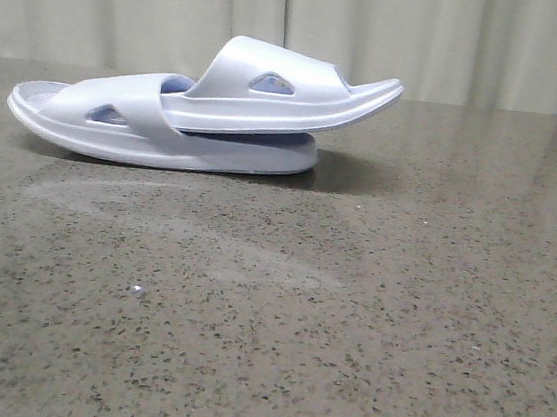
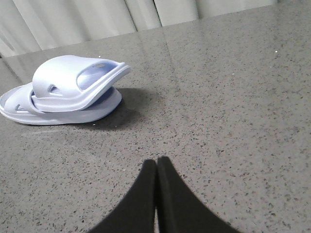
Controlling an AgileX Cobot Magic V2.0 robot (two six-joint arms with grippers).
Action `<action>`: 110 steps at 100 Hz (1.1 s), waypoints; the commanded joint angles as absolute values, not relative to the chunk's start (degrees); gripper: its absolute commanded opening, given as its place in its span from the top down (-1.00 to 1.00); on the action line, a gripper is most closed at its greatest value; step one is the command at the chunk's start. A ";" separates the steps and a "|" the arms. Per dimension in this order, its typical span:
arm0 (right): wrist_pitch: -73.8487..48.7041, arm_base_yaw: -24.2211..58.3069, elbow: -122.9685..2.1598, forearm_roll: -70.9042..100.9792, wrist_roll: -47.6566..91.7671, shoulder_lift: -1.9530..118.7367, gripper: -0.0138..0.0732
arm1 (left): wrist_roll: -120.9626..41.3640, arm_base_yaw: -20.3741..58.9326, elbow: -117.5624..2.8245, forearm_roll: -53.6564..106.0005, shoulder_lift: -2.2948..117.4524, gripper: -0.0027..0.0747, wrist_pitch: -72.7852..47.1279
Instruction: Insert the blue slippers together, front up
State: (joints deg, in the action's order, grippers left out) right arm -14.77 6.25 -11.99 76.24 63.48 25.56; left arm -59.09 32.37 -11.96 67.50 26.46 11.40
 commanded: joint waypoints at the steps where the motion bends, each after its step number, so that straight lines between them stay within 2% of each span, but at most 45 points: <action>1: -14.13 6.32 -13.62 77.41 64.00 25.71 0.91 | -58.59 32.73 -13.75 67.20 26.56 0.89 13.48; 37: -14.13 6.32 -13.62 77.41 64.00 25.71 0.91 | -57.74 32.73 -13.01 65.65 26.56 0.89 13.48; 45: -14.13 6.32 -13.62 77.41 64.00 25.71 0.91 | -47.18 32.04 -12.22 50.49 26.15 0.89 13.32; 53: -14.13 6.32 -13.62 77.41 64.00 25.71 0.91 | -30.81 29.40 -11.08 26.86 24.97 0.89 13.32; 60: -14.13 6.32 -13.62 77.41 64.00 25.71 0.91 | -21.16 25.58 -9.59 18.39 23.36 0.89 12.73; 73: -14.03 6.32 -13.62 77.41 64.00 25.71 0.91 | -11.07 17.28 -5.27 9.08 18.09 0.89 10.68; 84: -14.03 6.32 -13.62 77.41 64.00 25.71 0.91 | -1.23 13.21 -1.77 -1.14 13.95 0.89 8.78; 110: -14.01 6.32 -13.62 77.41 64.00 25.71 0.91 | -2.72 8.09 0.73 1.02 9.84 0.89 1.43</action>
State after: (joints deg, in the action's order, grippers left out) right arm -14.77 6.25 -11.99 76.24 63.48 25.56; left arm -2.36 9.55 0.15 1.01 10.11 -0.80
